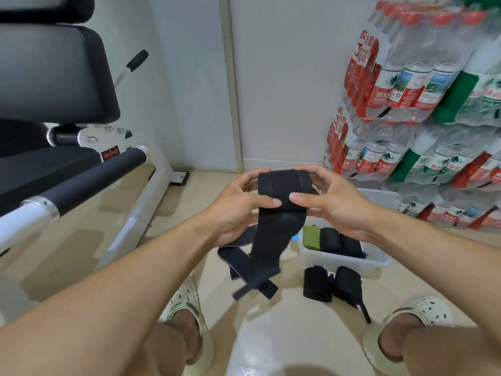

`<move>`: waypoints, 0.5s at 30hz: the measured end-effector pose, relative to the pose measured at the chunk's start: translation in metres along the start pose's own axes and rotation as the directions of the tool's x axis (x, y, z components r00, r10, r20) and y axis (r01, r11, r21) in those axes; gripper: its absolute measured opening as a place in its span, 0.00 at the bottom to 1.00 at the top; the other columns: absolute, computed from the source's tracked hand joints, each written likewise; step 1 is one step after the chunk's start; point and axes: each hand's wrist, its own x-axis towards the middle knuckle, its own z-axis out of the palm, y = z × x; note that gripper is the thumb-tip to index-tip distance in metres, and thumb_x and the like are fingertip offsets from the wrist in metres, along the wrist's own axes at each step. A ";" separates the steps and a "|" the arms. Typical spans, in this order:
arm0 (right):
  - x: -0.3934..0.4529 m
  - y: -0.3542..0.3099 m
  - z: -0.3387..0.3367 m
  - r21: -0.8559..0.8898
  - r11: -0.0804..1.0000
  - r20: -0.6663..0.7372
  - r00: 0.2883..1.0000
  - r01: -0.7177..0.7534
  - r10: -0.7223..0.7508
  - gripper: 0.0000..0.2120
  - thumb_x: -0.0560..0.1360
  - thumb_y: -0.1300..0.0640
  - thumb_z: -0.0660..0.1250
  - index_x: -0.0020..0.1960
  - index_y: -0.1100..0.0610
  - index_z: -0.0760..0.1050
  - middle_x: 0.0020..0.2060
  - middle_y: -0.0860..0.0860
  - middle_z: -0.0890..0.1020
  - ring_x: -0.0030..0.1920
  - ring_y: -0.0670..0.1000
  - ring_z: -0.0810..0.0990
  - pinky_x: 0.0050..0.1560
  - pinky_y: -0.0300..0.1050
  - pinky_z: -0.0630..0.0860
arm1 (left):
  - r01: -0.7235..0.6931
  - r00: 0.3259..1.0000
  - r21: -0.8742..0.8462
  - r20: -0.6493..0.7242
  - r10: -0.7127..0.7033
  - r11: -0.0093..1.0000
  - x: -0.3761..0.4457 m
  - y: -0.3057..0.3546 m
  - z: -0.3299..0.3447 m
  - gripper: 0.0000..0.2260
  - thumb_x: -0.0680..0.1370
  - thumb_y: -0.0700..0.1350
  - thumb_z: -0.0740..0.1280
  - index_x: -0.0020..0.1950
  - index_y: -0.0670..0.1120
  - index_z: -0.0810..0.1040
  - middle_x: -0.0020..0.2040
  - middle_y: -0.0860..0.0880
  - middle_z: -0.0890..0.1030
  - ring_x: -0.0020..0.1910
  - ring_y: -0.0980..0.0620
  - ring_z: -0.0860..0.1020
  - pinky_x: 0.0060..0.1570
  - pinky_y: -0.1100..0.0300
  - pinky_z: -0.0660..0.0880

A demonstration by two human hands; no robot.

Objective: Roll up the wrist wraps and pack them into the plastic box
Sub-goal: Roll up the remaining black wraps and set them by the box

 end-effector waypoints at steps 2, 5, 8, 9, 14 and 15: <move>-0.001 0.000 0.000 -0.059 0.998 -0.013 0.999 0.032 -0.033 0.30 0.64 0.60 0.78 0.65 0.51 0.77 0.61 0.49 0.83 0.57 0.45 0.84 0.52 0.48 0.83 | 0.027 1.000 -0.021 0.014 -0.027 0.999 -0.001 0.002 0.002 0.25 0.75 0.30 0.71 0.69 0.45 0.75 0.58 0.48 0.84 0.54 0.46 0.84 0.49 0.50 0.82; -0.001 0.002 0.001 -0.148 0.984 -0.017 0.995 0.096 -0.100 0.29 0.66 0.64 0.79 0.65 0.50 0.77 0.60 0.48 0.82 0.57 0.42 0.83 0.53 0.43 0.82 | 0.083 0.996 -0.054 0.030 -0.081 0.995 -0.004 0.003 0.004 0.18 0.78 0.39 0.71 0.68 0.43 0.76 0.57 0.45 0.85 0.52 0.45 0.85 0.49 0.50 0.83; -0.001 0.003 0.003 -0.209 0.968 -0.034 0.988 0.140 -0.150 0.29 0.68 0.67 0.80 0.64 0.50 0.77 0.61 0.48 0.82 0.59 0.41 0.81 0.53 0.40 0.81 | 0.122 0.992 -0.028 0.034 -0.121 0.992 -0.005 0.003 0.005 0.17 0.80 0.43 0.70 0.68 0.43 0.77 0.61 0.42 0.84 0.57 0.41 0.84 0.53 0.48 0.82; -0.002 0.003 0.003 -0.222 0.964 -0.036 0.987 0.147 -0.159 0.29 0.67 0.66 0.80 0.64 0.49 0.77 0.61 0.47 0.81 0.60 0.42 0.81 0.54 0.41 0.82 | 0.127 0.992 -0.018 0.027 -0.127 0.992 -0.005 0.003 0.005 0.17 0.80 0.43 0.70 0.68 0.44 0.77 0.61 0.42 0.84 0.58 0.41 0.83 0.54 0.47 0.82; -0.002 0.003 0.003 -0.253 0.956 -0.030 0.987 0.146 -0.158 0.31 0.68 0.66 0.80 0.66 0.47 0.76 0.63 0.46 0.80 0.62 0.40 0.79 0.59 0.45 0.82 | 0.116 0.993 -0.044 -0.003 -0.116 0.992 -0.004 0.003 0.006 0.16 0.80 0.40 0.70 0.67 0.43 0.77 0.58 0.43 0.85 0.53 0.44 0.85 0.48 0.50 0.83; -0.002 0.004 0.003 -0.251 0.958 -0.026 0.989 0.136 -0.148 0.32 0.68 0.65 0.80 0.67 0.47 0.76 0.64 0.46 0.80 0.62 0.41 0.80 0.60 0.45 0.81 | 0.108 0.994 -0.057 -0.005 -0.108 0.993 -0.003 0.003 0.007 0.16 0.79 0.38 0.70 0.67 0.42 0.76 0.59 0.42 0.85 0.53 0.44 0.85 0.49 0.50 0.83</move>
